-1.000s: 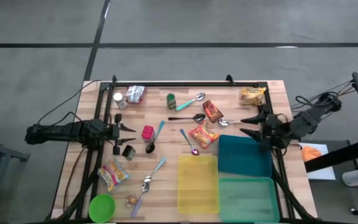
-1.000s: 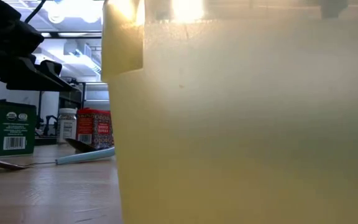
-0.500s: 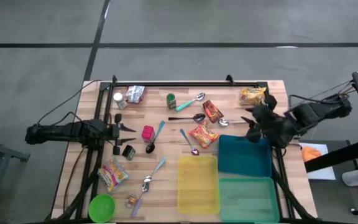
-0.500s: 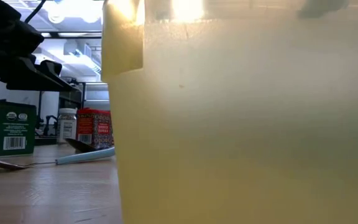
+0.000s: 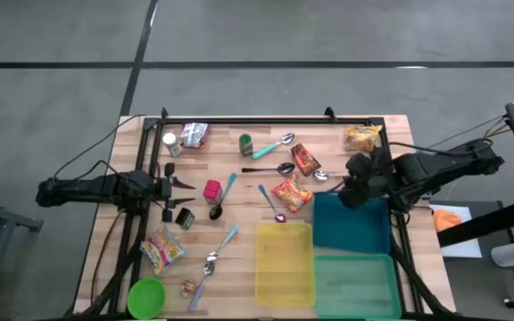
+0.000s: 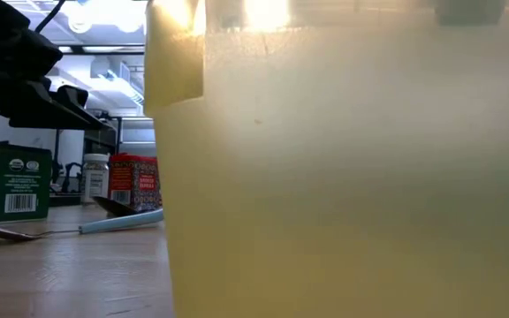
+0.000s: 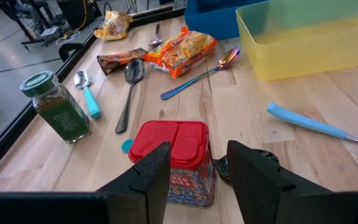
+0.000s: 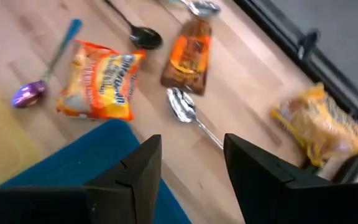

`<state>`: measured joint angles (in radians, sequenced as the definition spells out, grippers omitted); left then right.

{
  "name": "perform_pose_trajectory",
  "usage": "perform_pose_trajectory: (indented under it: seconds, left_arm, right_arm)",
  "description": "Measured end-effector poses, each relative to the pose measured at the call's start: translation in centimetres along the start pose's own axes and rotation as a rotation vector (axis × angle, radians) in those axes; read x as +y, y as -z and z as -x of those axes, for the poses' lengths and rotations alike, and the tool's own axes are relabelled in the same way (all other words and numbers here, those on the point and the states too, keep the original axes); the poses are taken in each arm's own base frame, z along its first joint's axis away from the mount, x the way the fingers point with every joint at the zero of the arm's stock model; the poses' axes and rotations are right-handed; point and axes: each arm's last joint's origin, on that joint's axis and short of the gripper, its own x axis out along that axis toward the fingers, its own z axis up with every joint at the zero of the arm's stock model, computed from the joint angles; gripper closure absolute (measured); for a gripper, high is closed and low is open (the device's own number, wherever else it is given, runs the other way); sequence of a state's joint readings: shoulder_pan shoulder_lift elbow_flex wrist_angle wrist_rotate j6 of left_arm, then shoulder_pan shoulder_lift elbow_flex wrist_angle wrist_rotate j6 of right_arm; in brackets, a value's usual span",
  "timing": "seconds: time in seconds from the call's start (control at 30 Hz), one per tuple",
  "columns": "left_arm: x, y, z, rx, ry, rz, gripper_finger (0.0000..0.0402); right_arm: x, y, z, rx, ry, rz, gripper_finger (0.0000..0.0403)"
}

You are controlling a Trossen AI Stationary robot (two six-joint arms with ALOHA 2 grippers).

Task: Pick & Place Food Item
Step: Put the yellow noodle pack into the blue bin

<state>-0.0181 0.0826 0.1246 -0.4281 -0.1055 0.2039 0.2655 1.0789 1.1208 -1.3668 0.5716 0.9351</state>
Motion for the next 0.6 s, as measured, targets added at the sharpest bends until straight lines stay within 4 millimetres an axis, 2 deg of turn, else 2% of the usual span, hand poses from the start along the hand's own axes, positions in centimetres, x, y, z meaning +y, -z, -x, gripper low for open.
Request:
perform_pose_trajectory:
  seconds: [0.2,0.3,0.4,0.6]
  left_arm:
    - [0.0,0.0,0.0,0.0,0.0,0.0,0.0243]
    - [0.0,0.0,0.0,0.0,0.0,0.0,0.0243]
    - [0.0,0.0,0.0,0.0,0.0,0.0,0.0243]
    - [0.0,0.0,0.0,0.0,0.0,0.0,0.0243]
  right_arm:
    - [-0.7,-1.8,-2.6,0.112,0.108,-0.129,0.023]
    - [-1.7,-2.9,-4.2,0.174,0.162,-0.165,0.0224]
    - [-3.3,-4.0,-5.4,0.211,0.213,-0.234,0.02]
    - [-6.9,-5.4,-7.4,0.243,0.269,-0.282,0.0126]
